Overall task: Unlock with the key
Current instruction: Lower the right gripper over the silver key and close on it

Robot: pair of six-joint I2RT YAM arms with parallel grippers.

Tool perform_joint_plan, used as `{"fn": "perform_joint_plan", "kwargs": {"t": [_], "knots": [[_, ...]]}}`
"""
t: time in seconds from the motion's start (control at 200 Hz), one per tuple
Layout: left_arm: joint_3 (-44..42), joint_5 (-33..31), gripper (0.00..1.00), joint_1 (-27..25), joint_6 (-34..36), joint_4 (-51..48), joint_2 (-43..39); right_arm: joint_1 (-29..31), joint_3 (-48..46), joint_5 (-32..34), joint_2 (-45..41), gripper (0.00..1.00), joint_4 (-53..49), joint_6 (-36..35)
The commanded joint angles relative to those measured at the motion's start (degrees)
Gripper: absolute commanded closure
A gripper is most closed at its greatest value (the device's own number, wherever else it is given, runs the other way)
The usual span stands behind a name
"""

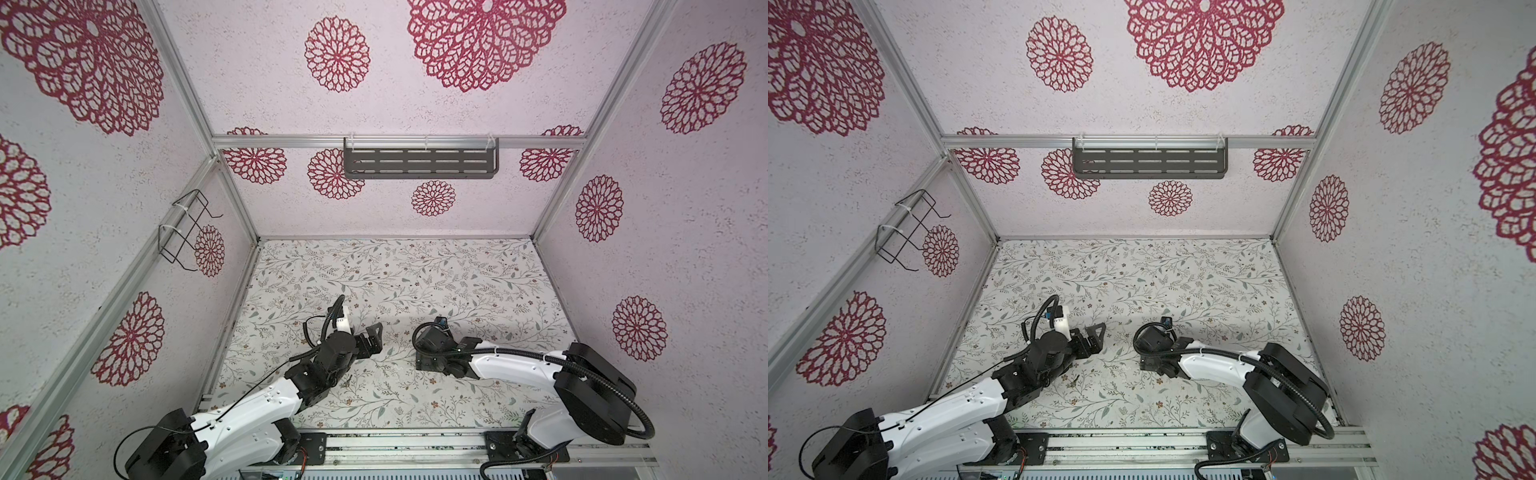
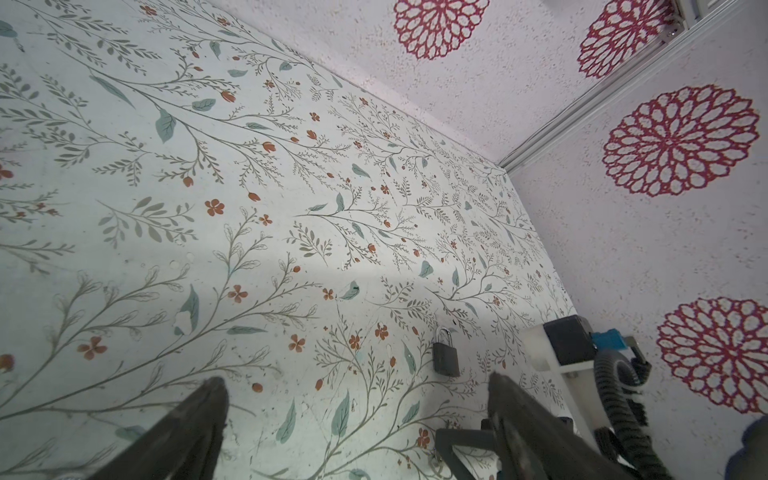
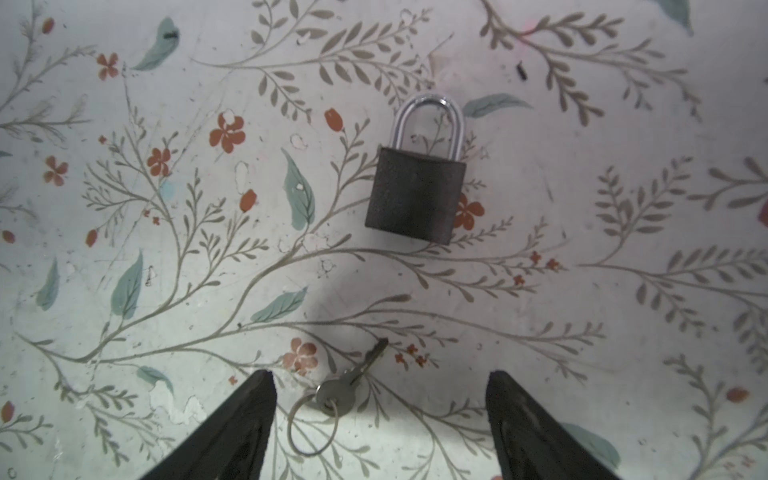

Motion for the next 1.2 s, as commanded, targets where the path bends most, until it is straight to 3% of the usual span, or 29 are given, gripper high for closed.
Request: {"fn": "perform_joint_plan", "kwargs": {"t": [0.0,0.425,0.785,1.036,1.196], "knots": [[0.7,-1.4,0.00,-0.7,-1.9,1.5,1.4,1.0,2.4,3.4,1.6,0.16,-2.8,1.7],[0.9,-4.2,0.00,-0.8,-5.6,2.8,3.5,2.4,4.6,4.7,5.4,0.12,-9.9,-1.5],[1.1,-4.5,0.00,-1.2,-7.4,2.6,4.4,2.2,1.1,4.1,-2.1,0.11,-14.7,-6.5],[1.0,-4.7,0.00,-1.3,-7.5,2.5,2.6,1.7,-1.2,-2.5,-9.2,0.15,-8.2,-7.5],[2.0,-4.1,0.00,-1.3,-7.0,1.1,2.8,0.5,-2.2,-5.6,-8.2,0.26,-4.2,-5.4]]}}
